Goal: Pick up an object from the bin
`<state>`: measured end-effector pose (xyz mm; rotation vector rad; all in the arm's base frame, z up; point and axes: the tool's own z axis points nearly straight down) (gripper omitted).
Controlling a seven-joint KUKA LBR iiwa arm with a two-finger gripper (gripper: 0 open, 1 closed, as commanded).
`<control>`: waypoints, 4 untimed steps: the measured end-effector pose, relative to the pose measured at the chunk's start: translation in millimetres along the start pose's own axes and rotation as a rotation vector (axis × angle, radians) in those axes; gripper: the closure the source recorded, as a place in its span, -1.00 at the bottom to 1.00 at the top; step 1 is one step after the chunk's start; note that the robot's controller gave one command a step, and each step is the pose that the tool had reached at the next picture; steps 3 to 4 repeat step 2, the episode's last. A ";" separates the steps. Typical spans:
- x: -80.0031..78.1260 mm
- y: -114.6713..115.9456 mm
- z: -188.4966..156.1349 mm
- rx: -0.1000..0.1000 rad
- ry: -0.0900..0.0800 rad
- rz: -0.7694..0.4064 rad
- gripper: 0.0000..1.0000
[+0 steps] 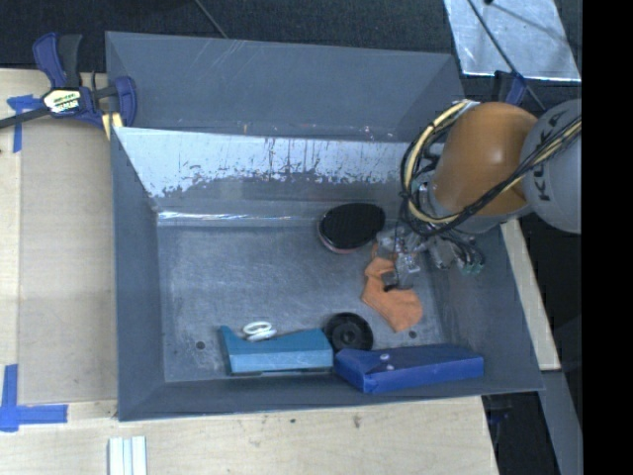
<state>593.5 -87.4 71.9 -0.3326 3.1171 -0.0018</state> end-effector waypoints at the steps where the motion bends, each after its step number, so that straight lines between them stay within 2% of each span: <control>1: 0.0 0.0 0.0 0.000 0.000 0.001 1.00; 2: 40.0 28.6 -203.4 -0.003 0.007 -0.065 1.00; 4: 40.0 28.6 -203.4 -0.003 0.007 -0.065 1.00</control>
Offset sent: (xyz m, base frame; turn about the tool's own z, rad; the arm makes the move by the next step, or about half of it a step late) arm -0.0509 0.0212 0.2231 -0.0721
